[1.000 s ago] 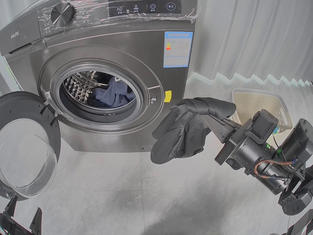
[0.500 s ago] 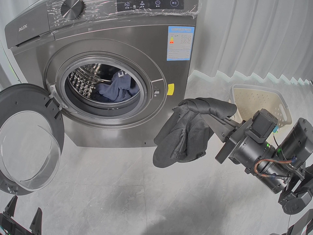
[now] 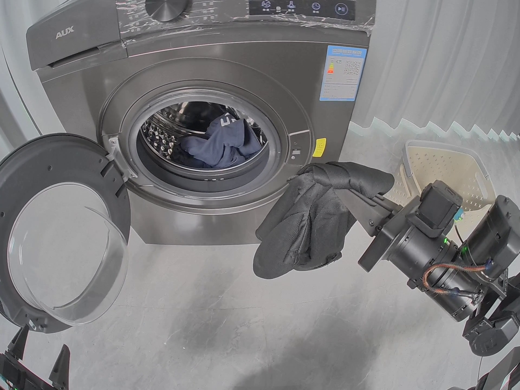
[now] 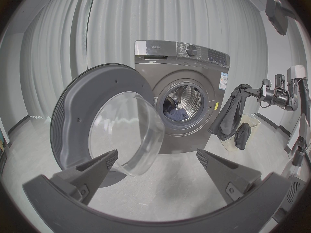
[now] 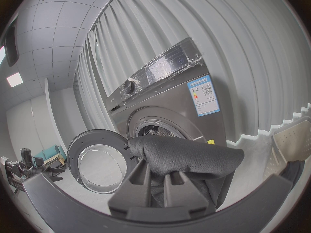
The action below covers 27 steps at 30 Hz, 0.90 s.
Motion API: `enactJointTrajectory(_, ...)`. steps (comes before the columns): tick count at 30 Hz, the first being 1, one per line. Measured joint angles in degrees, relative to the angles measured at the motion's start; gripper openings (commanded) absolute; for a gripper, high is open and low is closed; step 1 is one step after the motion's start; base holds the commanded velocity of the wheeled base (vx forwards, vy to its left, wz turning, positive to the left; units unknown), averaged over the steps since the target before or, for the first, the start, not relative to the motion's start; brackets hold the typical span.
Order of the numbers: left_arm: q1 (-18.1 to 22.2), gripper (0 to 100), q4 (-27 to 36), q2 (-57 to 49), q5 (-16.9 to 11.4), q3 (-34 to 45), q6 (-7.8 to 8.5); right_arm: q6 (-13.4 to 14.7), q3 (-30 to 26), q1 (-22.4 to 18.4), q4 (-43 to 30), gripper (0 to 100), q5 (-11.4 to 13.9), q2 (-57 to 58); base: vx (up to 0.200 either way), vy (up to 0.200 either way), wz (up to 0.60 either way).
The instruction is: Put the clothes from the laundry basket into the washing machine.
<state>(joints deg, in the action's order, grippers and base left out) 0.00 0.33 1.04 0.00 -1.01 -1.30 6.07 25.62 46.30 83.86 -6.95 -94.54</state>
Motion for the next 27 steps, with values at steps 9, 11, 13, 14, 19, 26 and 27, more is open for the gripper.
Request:
enactJointTrajectory(9, -0.02, 100, 0.02, 0.0, 0.0, 0.0, 0.09, -0.02, -0.3, 0.02, -0.05, 0, 0.11, 0.0, 0.0, 0.0, 0.0)
enactJointTrajectory(11, 0.0, 100, 0.02, 0.0, 0.0, 0.0, 0.11, 0.0, -0.38, -0.02, -0.07, 0, 0.11, 0.0, 0.0, 0.0, 0.0)
enactJointTrajectory(13, 0.0, 100, 0.02, 0.0, 0.0, 0.0, 0.09, 0.0, -0.4, -0.07, 0.0, 0, 0.15, 0.0, 0.0, 0.0, 0.0)
enactJointTrajectory(14, 0.0, 100, 0.0, 0.0, 0.0, 0.0, 0.09, 0.0, -0.44, -0.07, -0.02, 0, 0.15, 0.0, 0.0, 0.0, 0.0)
enactJointTrajectory(19, 0.0, 100, 0.0, 0.0, 0.0, 0.0, 0.09, -0.02, -0.55, -0.09, 0.04, 0, 0.15, 0.0, 0.08, 0.0, 0.0)
enactJointTrajectory(26, 0.0, 100, 0.02, 0.0, 0.0, 0.0, 0.09, 0.0, -0.6, -0.09, 0.04, 0, 0.13, 0.0, 0.029, 0.0, 0.0)
enactJointTrajectory(27, 0.0, 100, 0.0, 0.0, 0.0, 0.0, 0.09, 0.0, -0.6, -0.09, 0.04, 0, 0.13, 0.0, 0.0, 0.0, 0.0)
